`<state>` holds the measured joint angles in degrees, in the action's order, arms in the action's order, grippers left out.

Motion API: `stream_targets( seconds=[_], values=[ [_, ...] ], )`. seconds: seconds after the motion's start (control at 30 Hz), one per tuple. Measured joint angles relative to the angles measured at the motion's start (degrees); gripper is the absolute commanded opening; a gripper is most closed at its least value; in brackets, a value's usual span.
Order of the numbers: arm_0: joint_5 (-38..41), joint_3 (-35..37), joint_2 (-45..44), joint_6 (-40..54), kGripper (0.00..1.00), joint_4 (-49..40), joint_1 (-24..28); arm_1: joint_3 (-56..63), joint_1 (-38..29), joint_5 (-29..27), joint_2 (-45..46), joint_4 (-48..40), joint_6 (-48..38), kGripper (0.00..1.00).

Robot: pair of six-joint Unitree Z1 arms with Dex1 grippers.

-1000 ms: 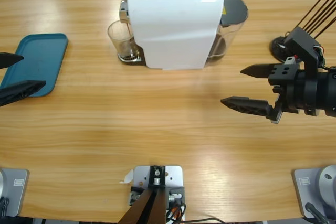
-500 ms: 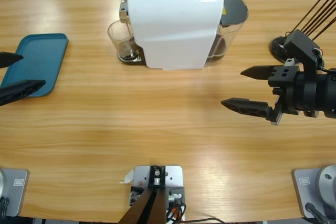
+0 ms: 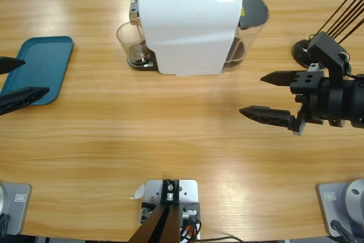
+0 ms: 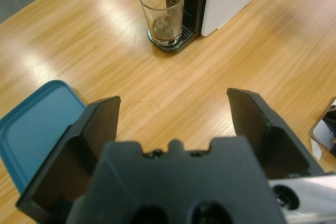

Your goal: Pour coffee

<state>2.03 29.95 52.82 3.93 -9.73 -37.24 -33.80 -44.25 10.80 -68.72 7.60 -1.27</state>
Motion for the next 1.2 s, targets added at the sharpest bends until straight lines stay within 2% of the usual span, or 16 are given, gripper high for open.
stream_targets(
  seconds=[1.2],
  values=[
    [0.0,-0.03,0.0,-0.19,0.885,0.77,0.0,0.2,0.0,0.0,0.01,-0.87,-0.31,0.899]
  ],
)
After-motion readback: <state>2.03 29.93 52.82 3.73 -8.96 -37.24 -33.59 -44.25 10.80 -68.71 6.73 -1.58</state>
